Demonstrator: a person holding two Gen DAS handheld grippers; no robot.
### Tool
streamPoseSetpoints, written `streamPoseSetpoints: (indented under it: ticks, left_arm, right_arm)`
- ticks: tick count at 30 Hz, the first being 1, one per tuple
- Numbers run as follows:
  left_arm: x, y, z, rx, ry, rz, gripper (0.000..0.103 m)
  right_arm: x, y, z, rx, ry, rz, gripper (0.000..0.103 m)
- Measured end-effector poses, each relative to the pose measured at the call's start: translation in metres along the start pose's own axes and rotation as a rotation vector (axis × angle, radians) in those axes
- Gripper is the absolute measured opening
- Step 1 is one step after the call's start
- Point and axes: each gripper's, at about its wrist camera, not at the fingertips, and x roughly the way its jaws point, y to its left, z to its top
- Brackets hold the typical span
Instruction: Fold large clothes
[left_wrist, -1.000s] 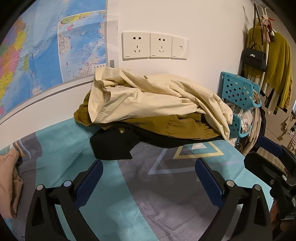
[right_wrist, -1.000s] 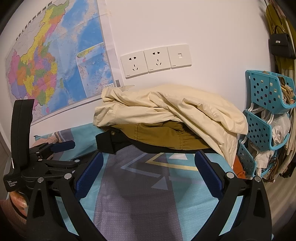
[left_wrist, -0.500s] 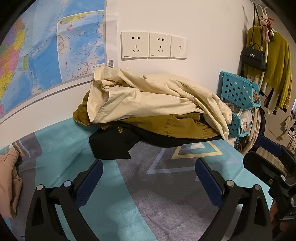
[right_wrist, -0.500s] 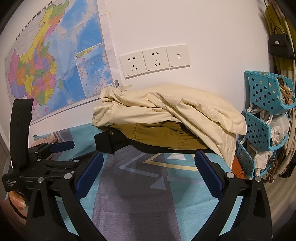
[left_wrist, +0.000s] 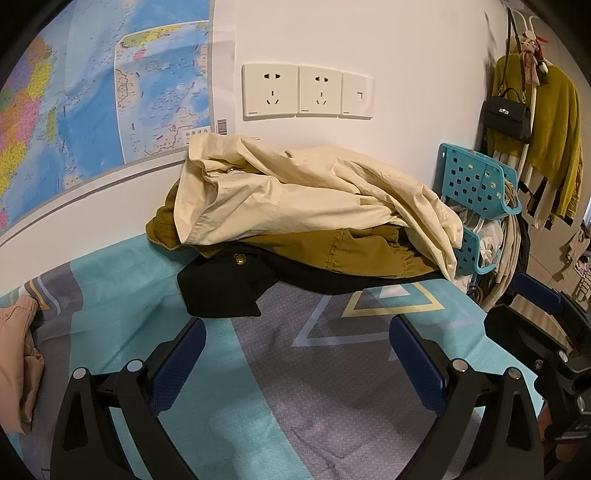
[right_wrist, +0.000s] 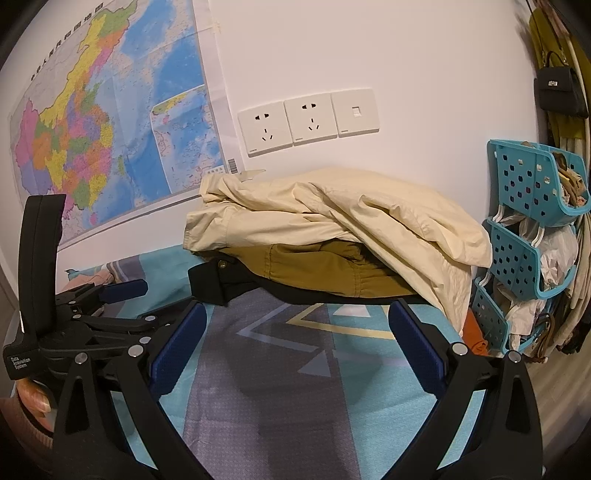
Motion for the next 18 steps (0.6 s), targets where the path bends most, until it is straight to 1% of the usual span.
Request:
streamPoseSetpoints:
  ticks: [7,18]
  left_arm:
    - [0.0,-0.001,0.001,0.0,-0.002,0.006,0.096]
    - [0.005,0.007,0.011,-0.03,0.005,0.017,0.096]
  right_arm:
    - [0.0,0.0,0.001,-0.002,-0.001,0.001,0.097]
    - [0.005,-0.004,0.007,-0.021,-0.002,0.008,0.097]
